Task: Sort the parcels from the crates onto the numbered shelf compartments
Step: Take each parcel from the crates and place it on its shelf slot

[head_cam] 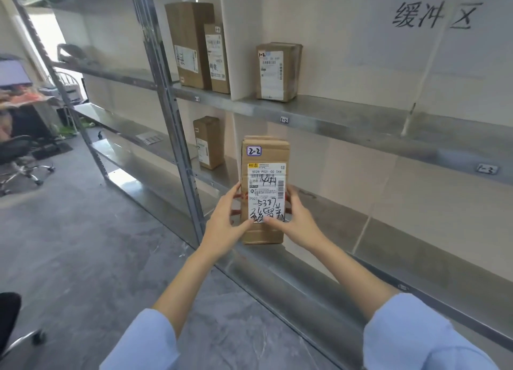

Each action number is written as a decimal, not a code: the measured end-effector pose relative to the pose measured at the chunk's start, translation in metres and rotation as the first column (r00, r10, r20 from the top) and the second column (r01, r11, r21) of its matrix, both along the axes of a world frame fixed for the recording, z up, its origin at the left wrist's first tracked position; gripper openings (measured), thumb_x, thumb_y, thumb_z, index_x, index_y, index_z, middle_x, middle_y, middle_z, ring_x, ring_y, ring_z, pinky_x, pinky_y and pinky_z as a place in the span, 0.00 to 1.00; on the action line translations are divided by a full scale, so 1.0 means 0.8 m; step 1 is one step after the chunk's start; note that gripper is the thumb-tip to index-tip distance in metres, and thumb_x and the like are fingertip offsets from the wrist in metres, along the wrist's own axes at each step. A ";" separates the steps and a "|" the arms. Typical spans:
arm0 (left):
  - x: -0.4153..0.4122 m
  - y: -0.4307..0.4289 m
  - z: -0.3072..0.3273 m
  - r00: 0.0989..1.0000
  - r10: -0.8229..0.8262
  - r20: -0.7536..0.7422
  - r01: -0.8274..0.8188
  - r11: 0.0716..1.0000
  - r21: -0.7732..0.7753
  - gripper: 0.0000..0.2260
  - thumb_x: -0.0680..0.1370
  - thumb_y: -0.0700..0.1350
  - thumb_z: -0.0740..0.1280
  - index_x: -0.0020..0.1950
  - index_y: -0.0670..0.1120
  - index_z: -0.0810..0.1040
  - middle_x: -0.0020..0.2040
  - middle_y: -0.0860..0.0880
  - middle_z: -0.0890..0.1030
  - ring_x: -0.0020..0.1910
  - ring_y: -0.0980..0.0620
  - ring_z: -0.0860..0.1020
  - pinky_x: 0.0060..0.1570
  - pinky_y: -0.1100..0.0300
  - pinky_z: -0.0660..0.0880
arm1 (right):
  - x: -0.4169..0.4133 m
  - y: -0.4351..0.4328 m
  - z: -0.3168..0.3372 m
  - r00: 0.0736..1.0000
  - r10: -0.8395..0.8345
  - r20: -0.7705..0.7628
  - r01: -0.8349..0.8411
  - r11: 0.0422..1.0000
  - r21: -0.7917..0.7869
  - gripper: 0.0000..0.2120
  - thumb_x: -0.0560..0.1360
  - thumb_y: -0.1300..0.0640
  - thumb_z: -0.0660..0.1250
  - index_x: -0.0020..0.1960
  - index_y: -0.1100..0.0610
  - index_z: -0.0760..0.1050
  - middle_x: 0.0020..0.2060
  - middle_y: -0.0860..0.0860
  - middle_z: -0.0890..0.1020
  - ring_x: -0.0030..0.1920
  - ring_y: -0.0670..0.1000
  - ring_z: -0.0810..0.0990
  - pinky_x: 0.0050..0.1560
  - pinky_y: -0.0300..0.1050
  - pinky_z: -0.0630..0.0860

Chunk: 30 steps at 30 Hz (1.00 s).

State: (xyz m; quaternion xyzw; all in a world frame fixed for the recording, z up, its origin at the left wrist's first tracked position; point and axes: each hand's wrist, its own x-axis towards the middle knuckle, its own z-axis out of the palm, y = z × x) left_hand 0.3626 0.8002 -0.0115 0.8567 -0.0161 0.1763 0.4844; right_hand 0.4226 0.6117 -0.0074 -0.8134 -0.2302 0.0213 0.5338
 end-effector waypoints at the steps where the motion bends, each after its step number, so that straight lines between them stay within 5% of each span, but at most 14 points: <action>1: 0.010 0.002 -0.005 1.000 -0.001 -0.002 0.001 1.000 0.008 0.37 0.73 0.54 0.74 0.74 0.71 0.55 0.64 0.71 0.69 0.60 0.68 0.73 0.55 0.64 0.73 | 0.010 0.006 -0.006 1.000 -0.024 -0.001 0.025 1.000 0.016 0.47 0.70 0.51 0.78 0.79 0.51 0.53 0.72 0.46 0.71 0.70 0.49 0.72 0.70 0.54 0.69; 5: 0.051 0.016 -0.028 0.999 -0.012 -0.030 0.013 1.000 0.029 0.37 0.74 0.50 0.73 0.73 0.73 0.55 0.64 0.72 0.67 0.58 0.72 0.72 0.50 0.70 0.72 | 0.049 0.023 -0.033 0.995 -0.092 -0.042 0.095 0.994 0.054 0.47 0.68 0.55 0.80 0.77 0.52 0.55 0.70 0.48 0.74 0.67 0.49 0.75 0.69 0.52 0.71; 9: 0.104 0.030 -0.050 0.996 -0.056 -0.070 0.059 0.998 0.038 0.38 0.75 0.43 0.73 0.76 0.66 0.56 0.66 0.58 0.71 0.62 0.65 0.73 0.60 0.60 0.75 | 0.091 0.034 -0.059 0.983 -0.165 -0.085 0.173 0.981 0.090 0.47 0.67 0.58 0.81 0.76 0.51 0.56 0.62 0.42 0.76 0.57 0.40 0.77 0.56 0.25 0.70; 11: 0.133 0.036 -0.057 0.992 -0.093 -0.089 0.098 0.994 0.057 0.39 0.75 0.42 0.73 0.77 0.63 0.56 0.67 0.56 0.72 0.63 0.62 0.73 0.63 0.57 0.74 | 0.113 0.041 -0.072 0.974 -0.209 -0.087 0.219 0.969 0.114 0.46 0.67 0.59 0.81 0.75 0.50 0.57 0.59 0.38 0.75 0.55 0.34 0.76 0.53 0.21 0.68; 16: 0.215 0.061 -0.063 0.966 -0.220 -0.133 0.239 0.959 0.150 0.38 0.76 0.44 0.71 0.80 0.57 0.54 0.73 0.54 0.68 0.68 0.58 0.70 0.68 0.53 0.70 | 0.177 0.061 -0.101 0.928 -0.359 -0.097 0.369 0.920 0.130 0.44 0.66 0.60 0.80 0.72 0.43 0.57 0.58 0.28 0.71 0.56 0.24 0.72 0.62 0.34 0.69; 20: 0.279 0.096 -0.072 0.962 -0.224 -0.159 0.268 0.890 0.370 0.33 0.78 0.50 0.67 0.80 0.58 0.55 0.74 0.54 0.65 0.68 0.53 0.70 0.63 0.54 0.72 | 0.230 0.091 -0.122 0.858 -0.503 -0.103 0.514 0.847 0.137 0.46 0.67 0.58 0.80 0.76 0.45 0.56 0.62 0.35 0.74 0.59 0.29 0.73 0.66 0.42 0.70; 26: 0.353 0.123 -0.105 0.973 -0.191 -0.130 0.230 0.762 0.605 0.30 0.82 0.57 0.57 0.81 0.55 0.49 0.81 0.50 0.54 0.75 0.48 0.59 0.71 0.52 0.62 | 0.309 0.126 -0.153 0.758 -0.646 -0.088 0.652 0.750 0.111 0.46 0.69 0.57 0.78 0.74 0.38 0.52 0.69 0.44 0.75 0.61 0.39 0.75 0.63 0.44 0.71; 30: 0.387 0.126 -0.130 0.974 -0.203 -0.104 0.215 0.662 0.718 0.29 0.81 0.58 0.53 0.81 0.52 0.51 0.79 0.47 0.57 0.75 0.46 0.60 0.69 0.54 0.63 | 0.348 0.140 -0.176 0.743 -0.656 -0.136 0.669 0.730 0.138 0.44 0.72 0.60 0.76 0.76 0.42 0.52 0.69 0.44 0.74 0.63 0.40 0.76 0.61 0.47 0.74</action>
